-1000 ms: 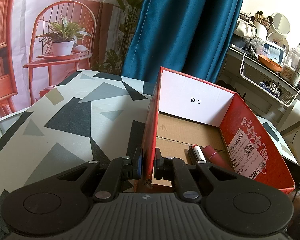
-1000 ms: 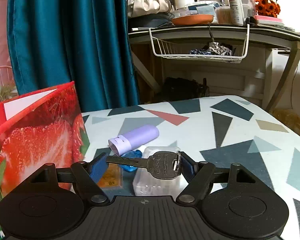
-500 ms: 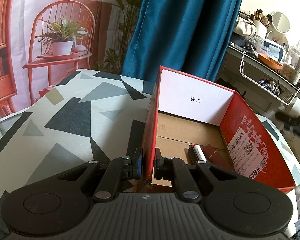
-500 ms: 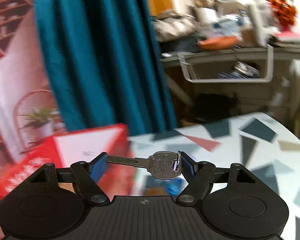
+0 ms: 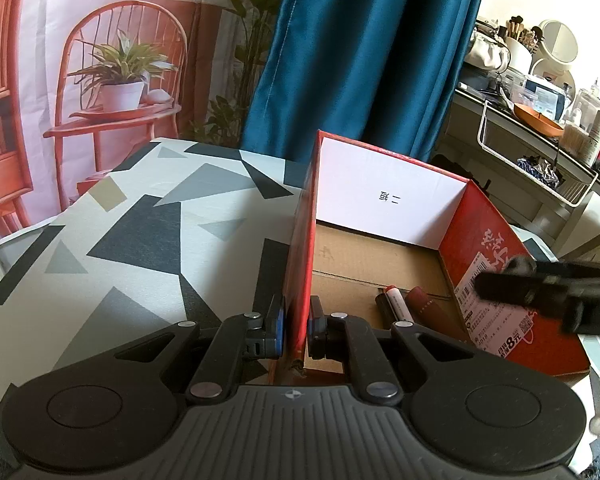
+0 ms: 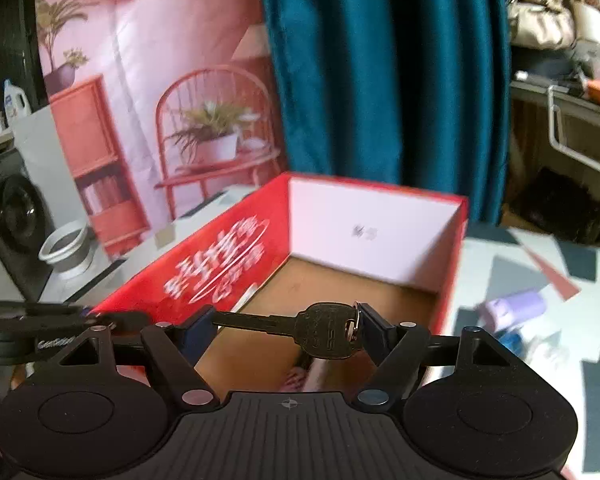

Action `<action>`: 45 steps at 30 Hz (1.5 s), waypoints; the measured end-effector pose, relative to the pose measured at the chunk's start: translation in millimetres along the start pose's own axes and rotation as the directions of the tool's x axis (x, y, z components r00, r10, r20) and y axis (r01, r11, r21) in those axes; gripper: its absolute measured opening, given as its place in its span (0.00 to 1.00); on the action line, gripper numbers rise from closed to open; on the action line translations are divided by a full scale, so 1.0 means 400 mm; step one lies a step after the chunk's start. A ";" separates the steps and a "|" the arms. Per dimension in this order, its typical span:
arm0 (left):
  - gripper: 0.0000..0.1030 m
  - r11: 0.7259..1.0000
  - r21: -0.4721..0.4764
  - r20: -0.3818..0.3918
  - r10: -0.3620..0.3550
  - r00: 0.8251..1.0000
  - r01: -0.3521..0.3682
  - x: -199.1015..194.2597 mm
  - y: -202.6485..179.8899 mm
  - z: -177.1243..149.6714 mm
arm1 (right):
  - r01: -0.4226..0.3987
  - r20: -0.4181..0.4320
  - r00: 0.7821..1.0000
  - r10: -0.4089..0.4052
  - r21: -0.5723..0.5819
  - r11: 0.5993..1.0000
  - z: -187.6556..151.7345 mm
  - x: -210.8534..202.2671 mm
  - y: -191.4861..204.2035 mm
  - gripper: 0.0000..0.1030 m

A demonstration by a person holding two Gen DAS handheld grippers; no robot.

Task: Organize rigid objects
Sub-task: 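Carry the key into the red box and open the right gripper, then return the right tool and grasp the clear box of floss picks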

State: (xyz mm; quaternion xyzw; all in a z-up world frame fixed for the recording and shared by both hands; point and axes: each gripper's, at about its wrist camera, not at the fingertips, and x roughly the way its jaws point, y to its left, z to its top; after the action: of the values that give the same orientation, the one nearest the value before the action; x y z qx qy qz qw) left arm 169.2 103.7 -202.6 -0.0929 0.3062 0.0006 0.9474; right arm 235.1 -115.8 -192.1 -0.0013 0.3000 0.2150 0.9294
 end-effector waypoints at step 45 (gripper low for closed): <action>0.12 1.000 -0.008 0.004 -0.007 1.000 0.008 0.001 -0.002 -0.002 | 0.121 0.117 0.985 -0.125 0.036 0.992 -0.008 -0.047 0.016 0.73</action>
State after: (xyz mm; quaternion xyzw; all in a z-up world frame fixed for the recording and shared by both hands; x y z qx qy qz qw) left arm 169.0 102.9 -203.5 -0.0978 0.3038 -0.0015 0.9477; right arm 216.9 -117.8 -183.4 0.0064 0.2463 0.1526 0.9571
